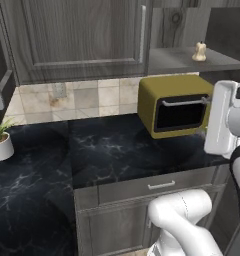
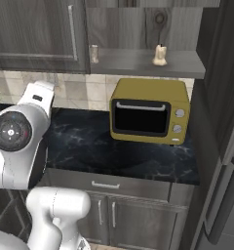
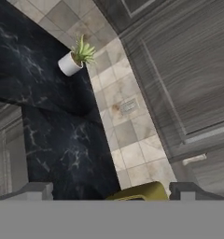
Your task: Pick the candle and candle from the dining table and place them in the open cabinet. Close the cabinet after placing the objects.
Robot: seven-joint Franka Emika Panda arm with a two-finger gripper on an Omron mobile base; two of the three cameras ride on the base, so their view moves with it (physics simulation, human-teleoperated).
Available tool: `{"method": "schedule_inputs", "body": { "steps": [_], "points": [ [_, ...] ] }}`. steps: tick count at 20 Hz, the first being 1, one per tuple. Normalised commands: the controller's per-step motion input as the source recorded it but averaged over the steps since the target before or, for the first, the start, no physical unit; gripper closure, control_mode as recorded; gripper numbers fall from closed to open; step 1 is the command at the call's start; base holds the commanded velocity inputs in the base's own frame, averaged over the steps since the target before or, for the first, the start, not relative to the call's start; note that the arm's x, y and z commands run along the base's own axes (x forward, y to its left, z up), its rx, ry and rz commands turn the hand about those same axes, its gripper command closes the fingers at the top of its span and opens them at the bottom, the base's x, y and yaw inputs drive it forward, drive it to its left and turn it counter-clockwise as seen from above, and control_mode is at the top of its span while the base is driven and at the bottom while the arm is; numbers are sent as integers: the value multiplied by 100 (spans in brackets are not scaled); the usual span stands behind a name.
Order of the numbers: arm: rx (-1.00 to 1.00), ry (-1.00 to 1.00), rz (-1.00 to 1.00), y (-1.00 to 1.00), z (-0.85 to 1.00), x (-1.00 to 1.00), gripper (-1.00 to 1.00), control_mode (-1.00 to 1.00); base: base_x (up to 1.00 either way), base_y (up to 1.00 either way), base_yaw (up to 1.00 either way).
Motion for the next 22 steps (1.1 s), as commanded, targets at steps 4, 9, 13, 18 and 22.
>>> {"method": "schedule_inputs", "body": {
  "steps": [4,9,13,18,22],
  "points": [
    [0,0,0,-7,-2,-38,-100,-100,0,0,0],
    [0,0,0,-8,-2,-36,-100,-100,0,0,0],
    [0,0,-1,-9,-3,-39,-100,-100,0,0,0],
    [0,0,-1,-9,-7,-41,-100,-100,0,0,0],
    [0,0,-2,-10,-8,-41,-100,-100,0,0,0]
  ]
}}
